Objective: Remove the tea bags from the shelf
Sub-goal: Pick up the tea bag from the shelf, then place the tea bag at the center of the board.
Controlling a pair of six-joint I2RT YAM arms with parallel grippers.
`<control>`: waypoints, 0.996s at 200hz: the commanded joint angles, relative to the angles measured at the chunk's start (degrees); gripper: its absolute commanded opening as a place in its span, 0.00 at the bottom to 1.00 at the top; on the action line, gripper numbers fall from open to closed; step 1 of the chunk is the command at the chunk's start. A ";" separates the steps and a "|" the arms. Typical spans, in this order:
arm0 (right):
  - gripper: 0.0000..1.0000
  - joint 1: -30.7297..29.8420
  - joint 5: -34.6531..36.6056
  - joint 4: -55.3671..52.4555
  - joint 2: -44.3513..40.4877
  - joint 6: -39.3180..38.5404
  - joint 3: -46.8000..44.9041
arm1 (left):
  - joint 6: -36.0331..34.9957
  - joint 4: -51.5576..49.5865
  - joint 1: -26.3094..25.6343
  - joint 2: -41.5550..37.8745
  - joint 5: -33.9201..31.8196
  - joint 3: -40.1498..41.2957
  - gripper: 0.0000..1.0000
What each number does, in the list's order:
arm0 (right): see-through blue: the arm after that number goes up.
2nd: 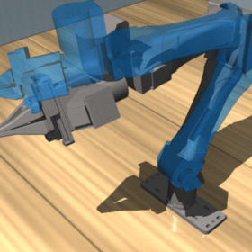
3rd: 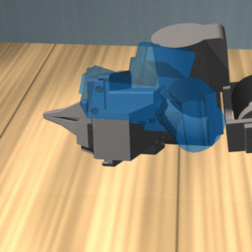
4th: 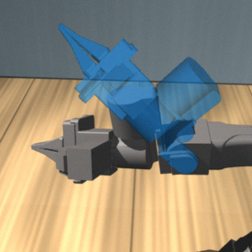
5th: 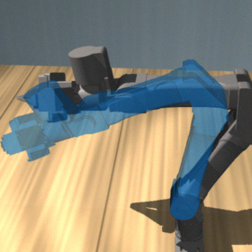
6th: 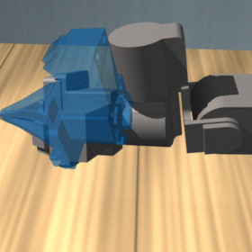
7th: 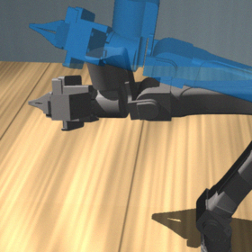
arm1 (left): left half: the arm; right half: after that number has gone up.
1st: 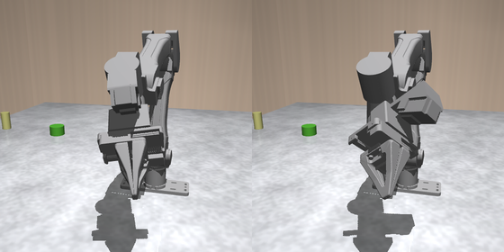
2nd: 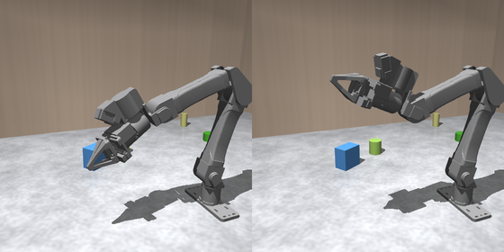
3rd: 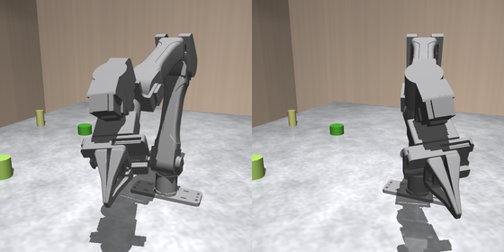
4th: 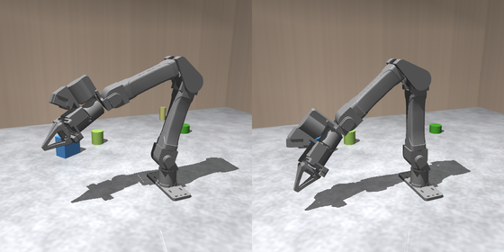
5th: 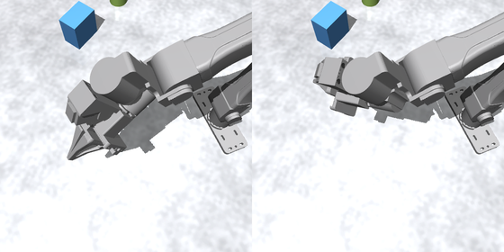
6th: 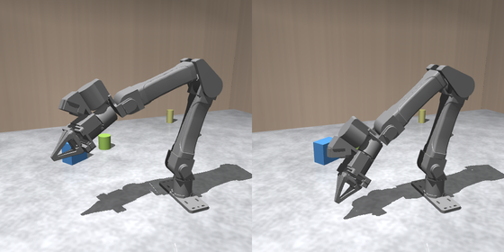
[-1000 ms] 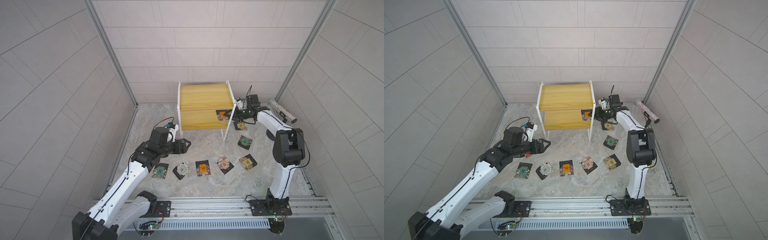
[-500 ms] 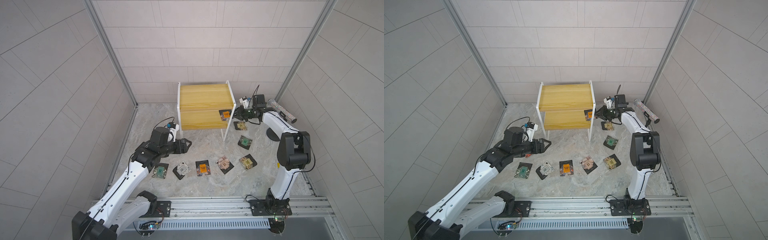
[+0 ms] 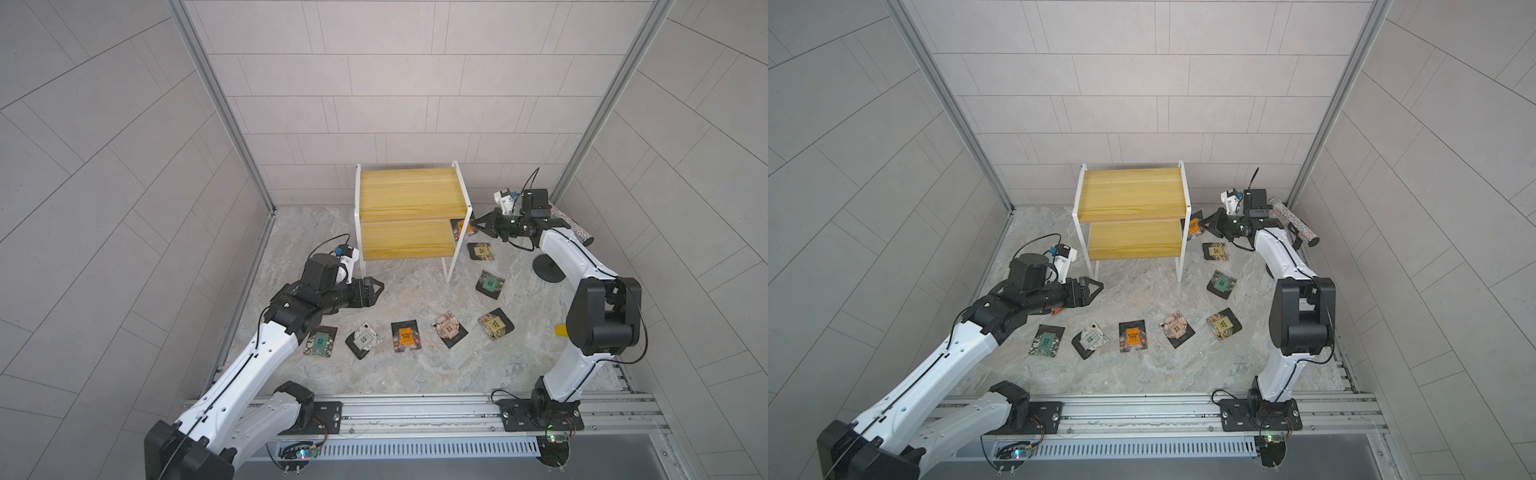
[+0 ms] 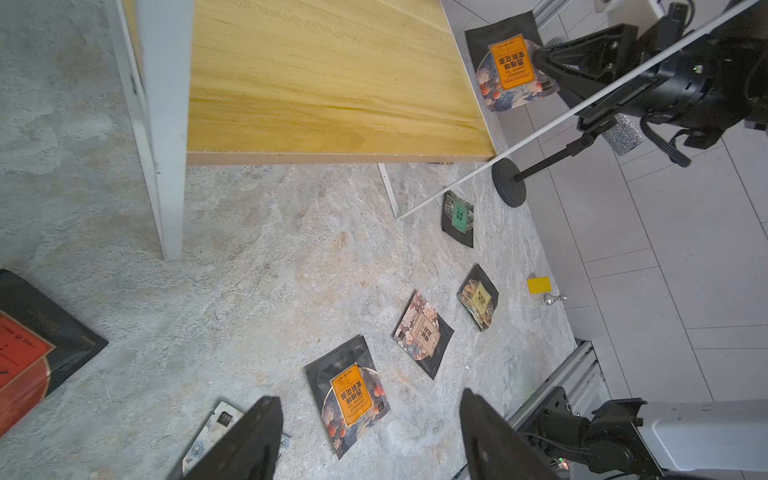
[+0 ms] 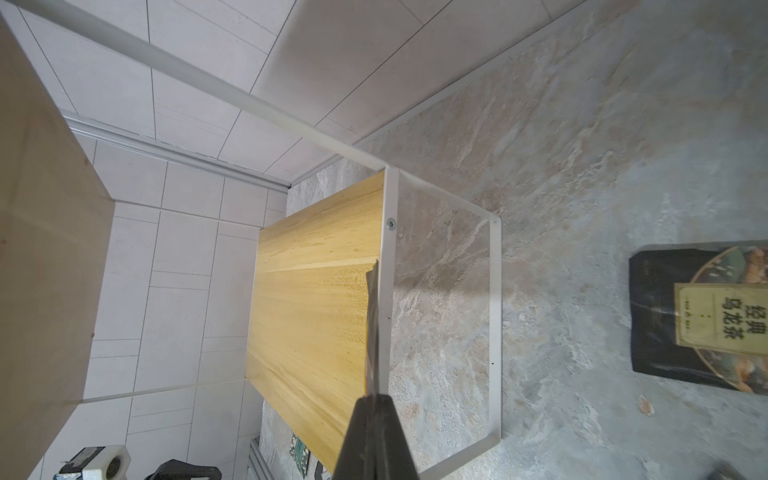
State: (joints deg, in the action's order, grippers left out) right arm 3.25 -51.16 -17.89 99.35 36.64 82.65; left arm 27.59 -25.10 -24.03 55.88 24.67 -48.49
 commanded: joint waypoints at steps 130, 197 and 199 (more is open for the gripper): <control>0.00 9.48 6.43 5.74 -10.85 3.04 -13.75 | -0.18 2.17 -0.51 0.47 1.83 0.28 0.75; 0.00 7.64 10.20 6.08 -16.90 3.87 -22.13 | 0.00 2.34 -0.54 -0.22 1.14 1.03 0.75; 0.00 7.54 10.33 6.10 -17.17 3.98 -22.56 | 0.00 2.32 -0.57 -0.26 1.06 1.09 0.75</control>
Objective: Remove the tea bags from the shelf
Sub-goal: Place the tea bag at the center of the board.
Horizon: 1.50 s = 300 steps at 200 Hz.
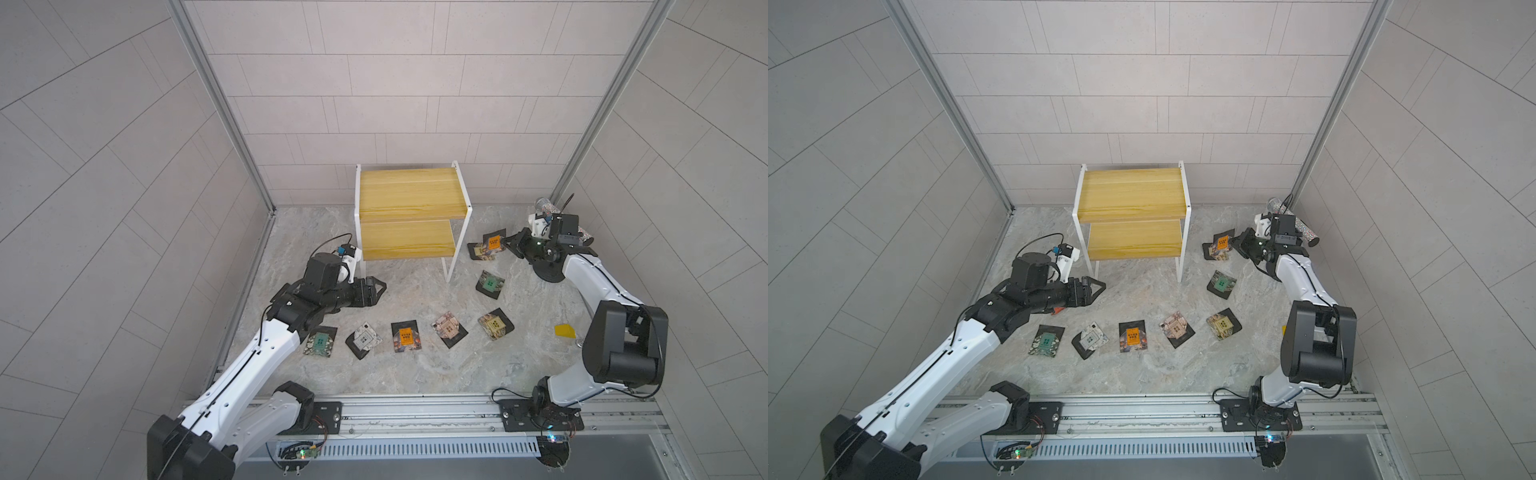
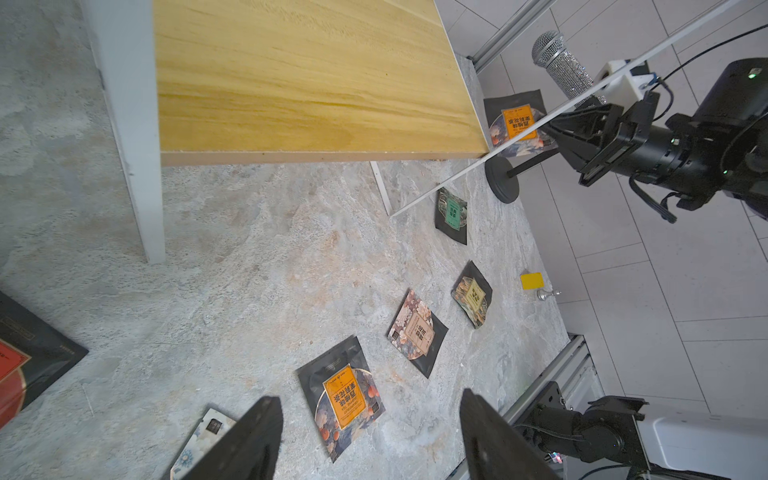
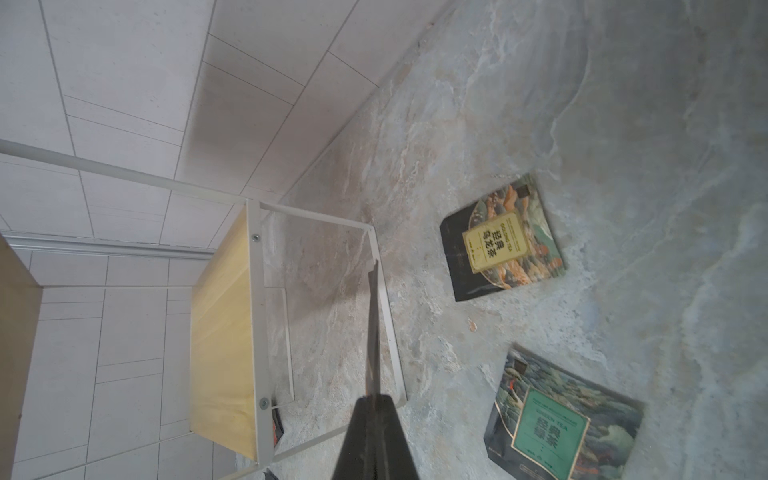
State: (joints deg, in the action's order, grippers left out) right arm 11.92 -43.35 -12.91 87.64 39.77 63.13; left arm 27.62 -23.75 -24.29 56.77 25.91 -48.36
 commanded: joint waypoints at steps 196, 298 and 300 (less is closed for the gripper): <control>0.00 -33.97 18.43 21.69 -30.62 15.50 -35.22 | 1.04 -3.99 -0.14 -8.90 -8.83 3.19 0.76; 0.00 -46.04 26.64 49.77 -5.23 22.72 -32.26 | 2.23 -8.29 -0.28 -15.25 -12.14 4.02 0.77; 0.00 -46.08 26.65 50.06 -4.91 22.77 -32.18 | 2.19 -8.30 -0.28 -15.34 -12.16 3.98 0.77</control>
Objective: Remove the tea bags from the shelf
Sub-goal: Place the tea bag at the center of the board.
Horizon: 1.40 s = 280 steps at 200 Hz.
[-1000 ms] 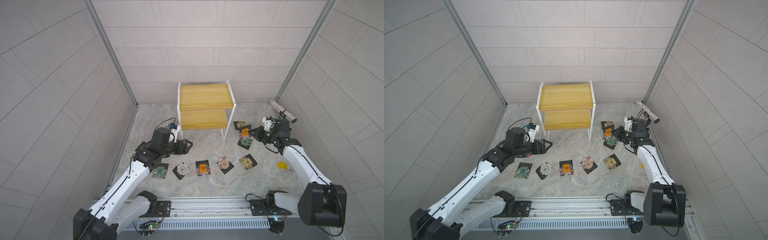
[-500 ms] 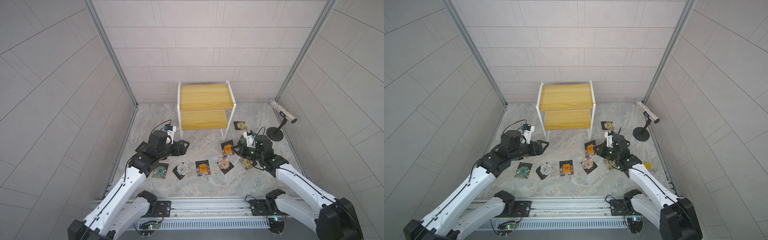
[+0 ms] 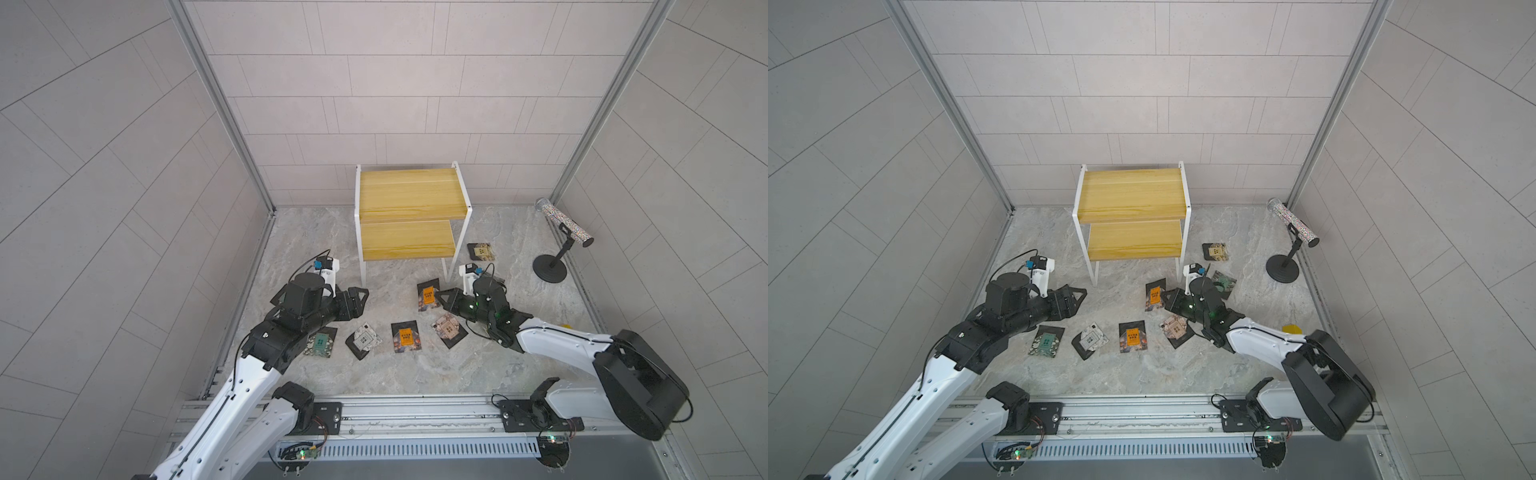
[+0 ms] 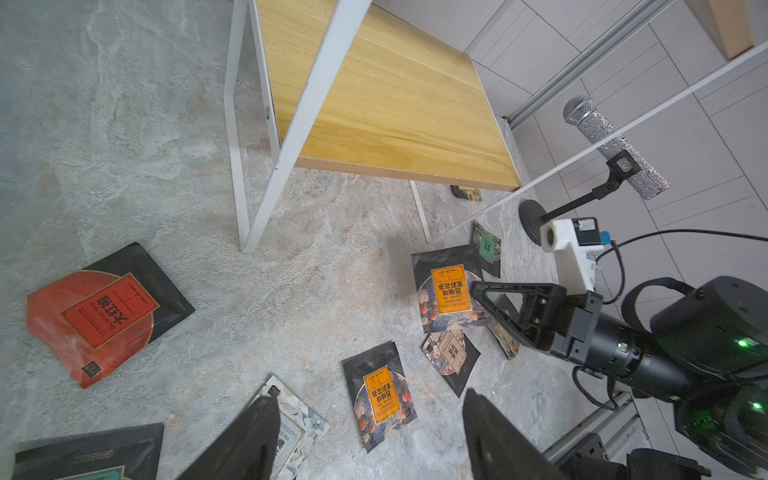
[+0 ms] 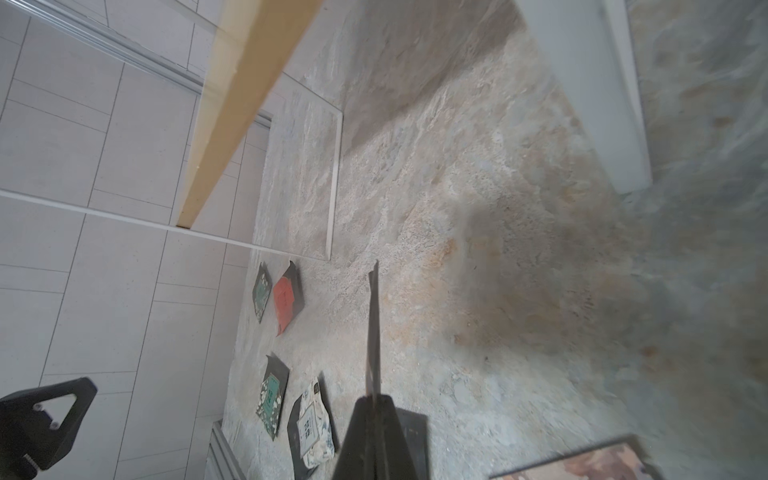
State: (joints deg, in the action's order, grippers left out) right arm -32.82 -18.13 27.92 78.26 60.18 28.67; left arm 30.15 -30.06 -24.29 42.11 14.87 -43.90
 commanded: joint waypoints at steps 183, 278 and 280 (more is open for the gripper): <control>0.38 1.60 2.12 9.15 18.22 5.50 5.54 | -2.96 -4.57 -0.15 -0.46 -3.40 -1.55 0.78; 0.56 4.02 4.88 -16.30 -4.40 -6.62 5.06 | -2.04 -4.57 -0.16 -1.73 -6.75 -1.46 0.81; 0.57 4.04 4.93 -17.00 -5.02 -7.02 5.08 | -1.96 -4.56 -0.12 -1.80 -6.93 -1.41 0.82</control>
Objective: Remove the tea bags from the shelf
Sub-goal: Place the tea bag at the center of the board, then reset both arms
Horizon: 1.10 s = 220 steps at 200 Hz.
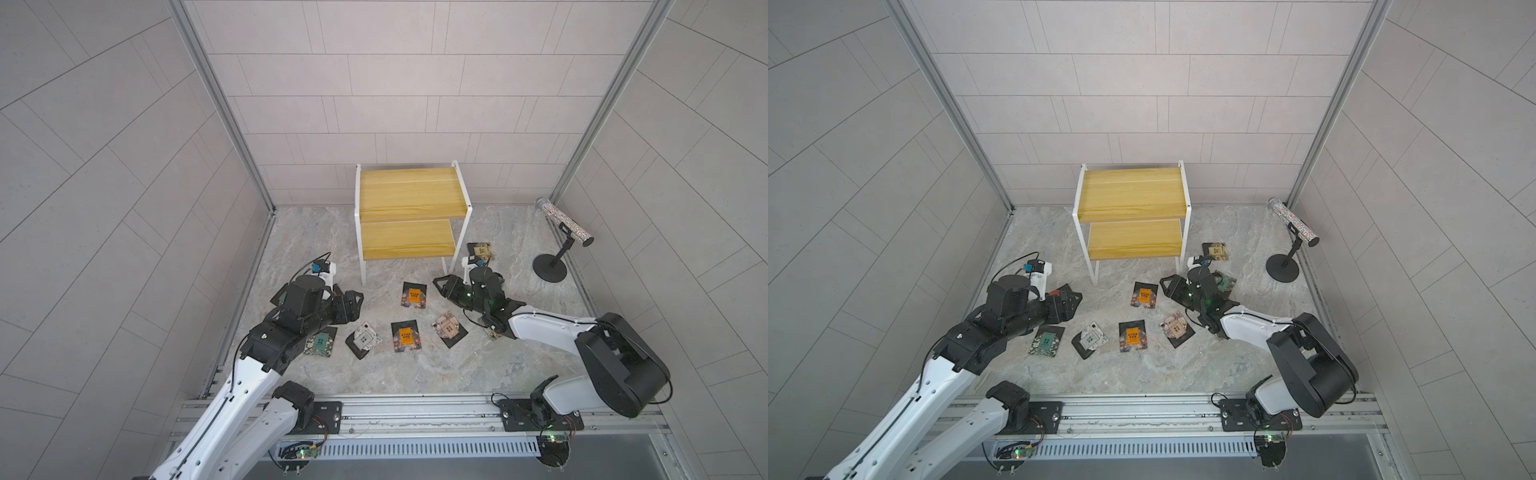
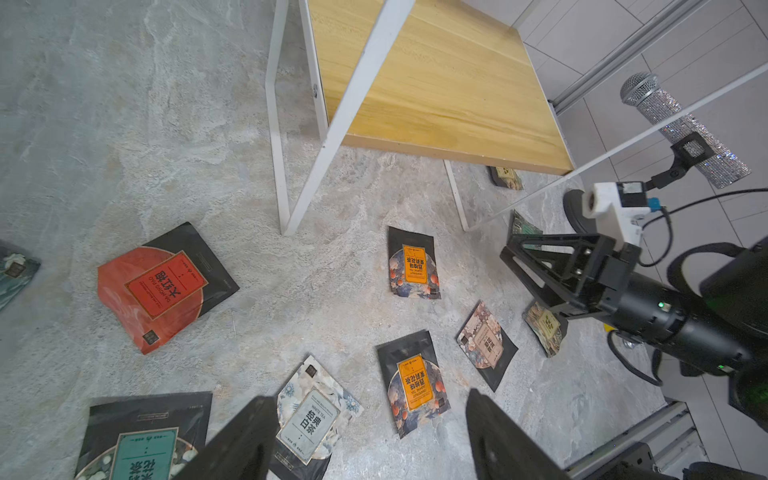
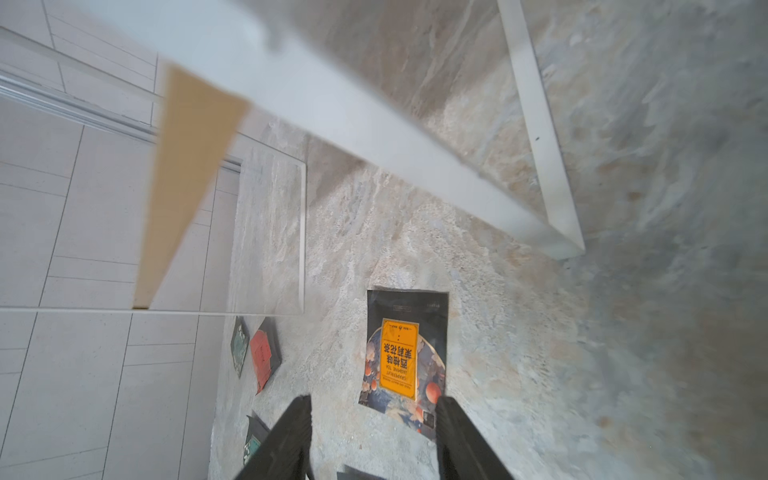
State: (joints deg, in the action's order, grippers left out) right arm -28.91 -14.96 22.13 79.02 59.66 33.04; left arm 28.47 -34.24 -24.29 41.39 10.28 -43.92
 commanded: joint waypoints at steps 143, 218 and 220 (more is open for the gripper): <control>1.00 16.84 -1.24 -39.76 -27.77 -31.05 14.72 | -3.20 0.93 3.90 7.12 -10.73 -9.19 1.00; 1.00 27.81 19.88 -36.44 -22.04 -34.80 16.26 | -10.09 5.14 17.33 15.70 -13.95 -12.07 1.00; 1.00 27.84 21.11 -35.90 -22.00 -34.96 15.94 | -10.38 5.50 17.54 16.02 -14.36 -11.87 1.00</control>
State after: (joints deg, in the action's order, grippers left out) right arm -1.69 -8.25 -16.34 56.29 27.22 51.11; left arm 22.33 -31.88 -9.17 54.92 0.08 -55.24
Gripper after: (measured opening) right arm 0.995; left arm 0.999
